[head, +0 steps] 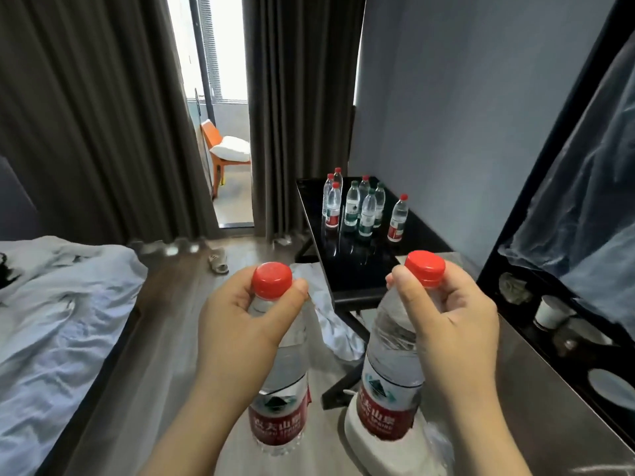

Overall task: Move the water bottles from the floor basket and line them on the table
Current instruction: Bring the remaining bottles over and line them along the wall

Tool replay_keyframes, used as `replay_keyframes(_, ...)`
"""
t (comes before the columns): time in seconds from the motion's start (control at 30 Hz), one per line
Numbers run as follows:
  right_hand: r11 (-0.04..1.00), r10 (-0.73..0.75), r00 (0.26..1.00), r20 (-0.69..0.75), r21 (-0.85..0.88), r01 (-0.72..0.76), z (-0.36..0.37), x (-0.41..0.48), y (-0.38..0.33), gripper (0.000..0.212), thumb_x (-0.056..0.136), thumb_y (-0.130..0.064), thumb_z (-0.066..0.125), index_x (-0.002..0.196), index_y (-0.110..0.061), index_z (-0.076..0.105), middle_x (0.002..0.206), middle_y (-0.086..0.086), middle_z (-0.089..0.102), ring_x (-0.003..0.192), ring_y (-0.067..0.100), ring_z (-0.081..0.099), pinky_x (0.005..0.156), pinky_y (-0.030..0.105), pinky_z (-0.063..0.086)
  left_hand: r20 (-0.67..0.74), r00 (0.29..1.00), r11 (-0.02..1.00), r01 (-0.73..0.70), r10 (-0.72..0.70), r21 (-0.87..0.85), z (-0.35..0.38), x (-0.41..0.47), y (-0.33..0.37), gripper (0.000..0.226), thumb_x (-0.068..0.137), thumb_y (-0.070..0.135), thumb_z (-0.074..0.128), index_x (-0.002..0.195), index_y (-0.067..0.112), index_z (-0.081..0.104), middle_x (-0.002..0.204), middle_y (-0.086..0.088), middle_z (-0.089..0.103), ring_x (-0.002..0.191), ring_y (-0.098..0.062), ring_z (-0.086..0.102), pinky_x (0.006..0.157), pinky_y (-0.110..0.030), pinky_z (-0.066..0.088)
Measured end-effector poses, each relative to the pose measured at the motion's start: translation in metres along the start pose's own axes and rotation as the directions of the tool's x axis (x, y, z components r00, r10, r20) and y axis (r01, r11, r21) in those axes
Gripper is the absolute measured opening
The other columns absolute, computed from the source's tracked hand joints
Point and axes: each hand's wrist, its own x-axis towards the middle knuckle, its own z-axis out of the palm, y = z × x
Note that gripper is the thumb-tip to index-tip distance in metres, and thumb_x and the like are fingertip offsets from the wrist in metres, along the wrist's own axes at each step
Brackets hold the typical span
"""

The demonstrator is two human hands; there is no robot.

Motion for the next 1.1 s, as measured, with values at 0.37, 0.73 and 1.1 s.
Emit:
replay_keyframes(0.37,0.998,0.042,0.999,0.003,-0.056,-0.041,0.102,0.189,0.100,0.011,0.077,-0.036,0.071,0.082,-0.025,0.070,0.079,-0.003,0.071,0.076,0.009,0.066,0.071,0.021,0.052,0.016,0.999,0.999,0.038,-0.038,0.022,0.062,0.220,-0.088,0.021,0.076,0.038,0.074,0.072,0.017,0.069,0.076,-0.003,0.070,0.078,-0.017,0.065,0.073,-0.026,0.048)
replay_keyframes(0.73,0.966,0.132,0.984,-0.117,-0.209,-0.154,0.194,0.339,0.204,0.012,0.075,-0.034,0.070,0.083,-0.025,0.068,0.081,-0.012,0.069,0.074,0.003,0.064,0.065,0.009,0.048,0.244,0.969,0.997,0.056,-0.044,-0.046,0.138,0.441,-0.203,0.017,0.078,0.018,0.073,0.068,0.007,0.063,0.071,-0.009,0.064,0.056,-0.005,0.055,0.055,-0.008,0.044)
replay_keyframes(1.1,0.877,0.297,0.925,-0.236,-0.315,-0.362,0.223,0.449,0.330,0.014,0.077,-0.034,0.071,0.089,-0.026,0.070,0.085,-0.007,0.072,0.082,0.006,0.066,0.070,0.018,0.050,0.526,0.846,0.996,0.068,-0.085,0.050,0.252,0.588,-0.315,0.018,0.079,0.016,0.071,0.073,0.002,0.061,0.069,-0.012,0.060,0.057,-0.012,0.052,0.057,-0.020,0.043)
